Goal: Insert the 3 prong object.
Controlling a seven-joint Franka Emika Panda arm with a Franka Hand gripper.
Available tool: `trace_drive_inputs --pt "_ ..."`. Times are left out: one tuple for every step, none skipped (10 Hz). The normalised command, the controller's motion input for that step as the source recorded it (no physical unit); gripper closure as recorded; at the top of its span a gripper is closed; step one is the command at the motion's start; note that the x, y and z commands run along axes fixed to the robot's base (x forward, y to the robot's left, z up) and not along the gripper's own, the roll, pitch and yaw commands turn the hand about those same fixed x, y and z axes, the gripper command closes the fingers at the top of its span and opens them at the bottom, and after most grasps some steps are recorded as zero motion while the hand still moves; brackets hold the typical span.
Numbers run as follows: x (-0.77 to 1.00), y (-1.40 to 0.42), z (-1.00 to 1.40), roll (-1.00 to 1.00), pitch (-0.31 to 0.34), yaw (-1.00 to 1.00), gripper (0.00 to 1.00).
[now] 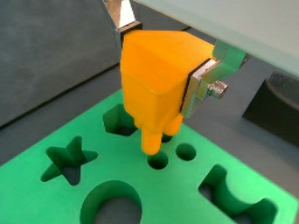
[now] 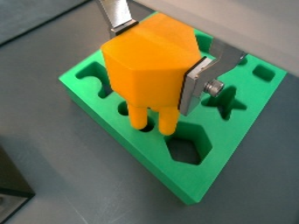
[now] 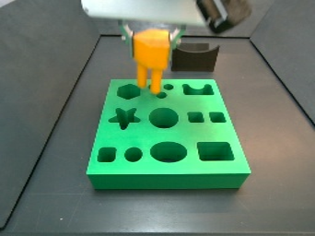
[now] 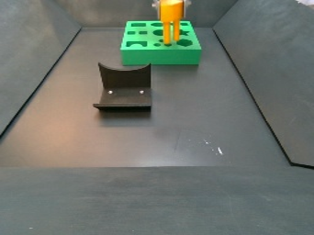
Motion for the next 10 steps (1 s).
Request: trace_drive_inputs --pt "0.23 0.00 -0.25 0.08 0.101 -0.37 1.00" --pt "0.35 0.00 -0.21 0.04 0.094 -0.40 1.00" --pt "0.44 0.00 -0.21 0.00 0.059 -0.52 1.00" --pt "0.42 0.00 -0.22 0.00 0.020 -0.64 1.00" --pt "0.36 0.00 -0.24 0.00 0.026 -0.64 1.00" --pt "0.27 0.00 -0.26 0.00 0.023 -0.70 1.00" --pt "0.14 0.00 -0.27 -0.01 0.024 -0.89 1.00" --pt "0.10 0.00 -0.29 -0.05 0.011 -0.96 1.00" --pt "0.12 0.00 -0.29 -0.10 0.000 -0.94 1.00" --pt "0.15 0.00 -0.31 -0.15 0.000 -0.92 1.00"
